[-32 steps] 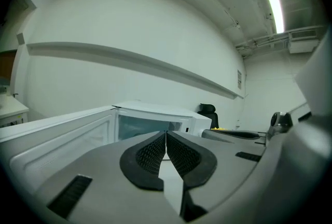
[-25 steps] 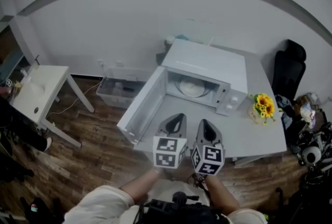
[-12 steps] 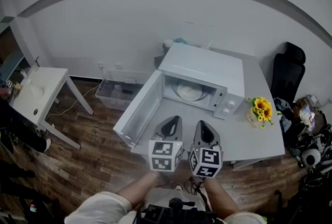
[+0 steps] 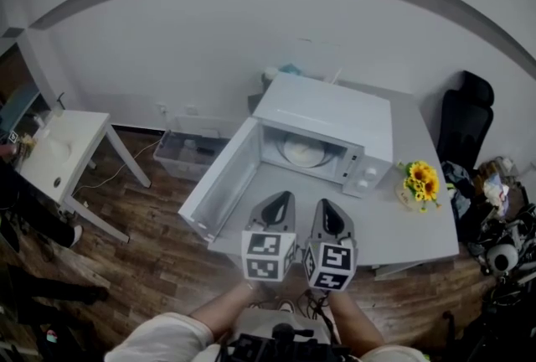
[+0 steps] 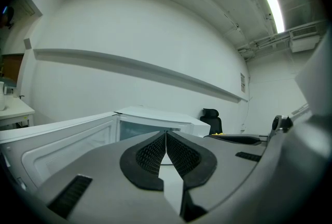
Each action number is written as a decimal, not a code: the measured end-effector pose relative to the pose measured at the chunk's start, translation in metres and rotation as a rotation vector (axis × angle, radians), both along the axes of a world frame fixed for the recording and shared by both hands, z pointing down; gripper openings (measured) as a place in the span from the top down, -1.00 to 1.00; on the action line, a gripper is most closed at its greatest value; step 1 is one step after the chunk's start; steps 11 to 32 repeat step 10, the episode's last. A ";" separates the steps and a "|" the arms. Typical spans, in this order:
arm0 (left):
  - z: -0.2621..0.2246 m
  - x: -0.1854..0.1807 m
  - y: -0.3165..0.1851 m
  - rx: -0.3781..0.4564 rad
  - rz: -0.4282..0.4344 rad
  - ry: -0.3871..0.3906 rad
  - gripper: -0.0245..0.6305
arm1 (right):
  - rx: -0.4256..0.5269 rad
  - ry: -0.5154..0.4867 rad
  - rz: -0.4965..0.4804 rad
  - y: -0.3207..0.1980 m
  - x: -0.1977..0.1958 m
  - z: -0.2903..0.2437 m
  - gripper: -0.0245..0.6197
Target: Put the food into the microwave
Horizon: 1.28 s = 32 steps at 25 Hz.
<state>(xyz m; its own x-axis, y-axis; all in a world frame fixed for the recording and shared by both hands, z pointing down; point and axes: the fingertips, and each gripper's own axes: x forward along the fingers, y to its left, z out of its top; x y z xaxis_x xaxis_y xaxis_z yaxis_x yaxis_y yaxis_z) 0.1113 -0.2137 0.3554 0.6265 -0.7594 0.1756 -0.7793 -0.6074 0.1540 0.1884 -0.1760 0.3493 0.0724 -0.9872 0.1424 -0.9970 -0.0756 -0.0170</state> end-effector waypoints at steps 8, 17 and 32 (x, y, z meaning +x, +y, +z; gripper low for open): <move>-0.003 0.005 -0.002 0.002 -0.008 0.012 0.87 | 0.002 0.008 0.000 -0.001 0.006 -0.002 0.87; -0.004 0.006 -0.003 0.003 -0.008 0.012 0.87 | 0.000 0.012 0.000 -0.003 0.006 -0.001 0.87; -0.004 0.006 -0.003 0.003 -0.008 0.012 0.87 | 0.000 0.012 0.000 -0.003 0.006 -0.001 0.87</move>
